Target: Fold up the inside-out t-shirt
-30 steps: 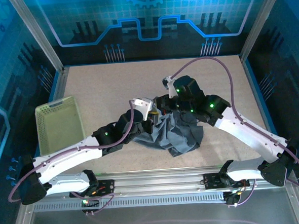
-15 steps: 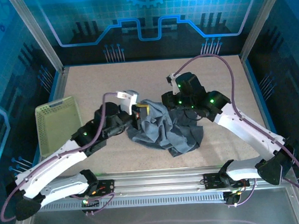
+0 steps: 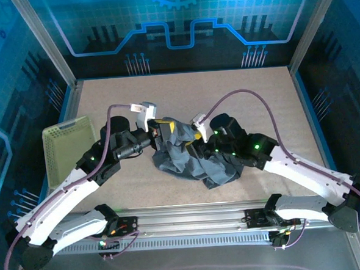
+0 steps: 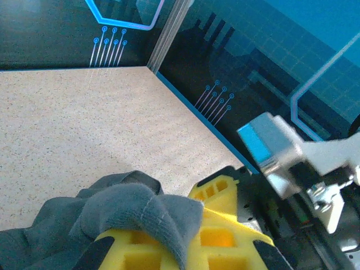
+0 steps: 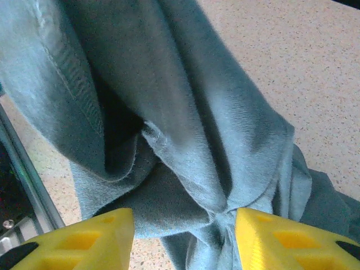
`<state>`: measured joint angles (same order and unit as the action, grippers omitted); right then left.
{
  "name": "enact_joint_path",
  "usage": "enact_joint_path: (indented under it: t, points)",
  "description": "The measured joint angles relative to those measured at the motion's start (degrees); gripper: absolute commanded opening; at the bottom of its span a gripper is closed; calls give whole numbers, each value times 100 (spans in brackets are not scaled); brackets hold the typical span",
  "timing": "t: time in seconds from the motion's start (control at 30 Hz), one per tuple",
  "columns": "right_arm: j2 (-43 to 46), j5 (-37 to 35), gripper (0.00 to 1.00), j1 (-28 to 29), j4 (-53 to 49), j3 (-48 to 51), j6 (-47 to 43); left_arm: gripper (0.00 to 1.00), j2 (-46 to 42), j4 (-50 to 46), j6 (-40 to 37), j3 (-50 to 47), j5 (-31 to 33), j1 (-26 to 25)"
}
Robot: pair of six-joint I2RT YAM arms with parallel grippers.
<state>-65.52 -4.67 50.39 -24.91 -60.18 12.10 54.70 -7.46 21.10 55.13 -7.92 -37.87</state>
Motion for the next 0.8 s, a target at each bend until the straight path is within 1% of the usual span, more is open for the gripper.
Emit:
enact_joint_path:
  t: [0.1, 0.17, 0.23, 0.3, 0.37, 0.4, 0.43, 0.47, 0.53, 0.63, 0.7, 0.8]
  points:
    - [-271, -140, 52, 57, 142, 0, -101, 0, 0, 0, 2, 0, -55, 22]
    - [-435, -170, 49, 61, 210, -2, -151, 0, 0, -2, 2, 0, -76, 26]
    - [-581, -208, 41, 72, 269, -17, -186, 0, 0, -7, 9, 0, -98, 26]
    - [-743, -350, 27, 96, 271, -96, -181, 0, 0, -11, 44, 0, -101, 37]
    - [-876, -564, 10, 105, 282, -186, -205, 0, -2, -15, 70, 0, -114, 70]
    - [-901, -691, 5, 105, 313, -197, -179, 0, -2, -20, 105, 0, -116, 103]
    - [-901, -780, 2, 105, 315, -197, -177, 0, -7, -31, 111, 0, -116, 136]
    - [-879, -848, 0, 103, 319, -195, -168, 0, -13, -66, 125, 0, -114, 186]
    - [-776, -841, 0, 103, 343, -170, -212, 0, -26, -168, 149, 0, -90, 321]
    - [-400, -573, 0, 92, 400, -31, -254, 0, -22, -391, 197, 0, -39, 678]
    - [-72, -216, 0, 52, 457, 79, -260, 2, 26, -566, 289, 0, -31, 984]
    - [317, 455, 0, -166, 695, 219, -175, 10, 240, -782, 387, 0, -24, 1355]
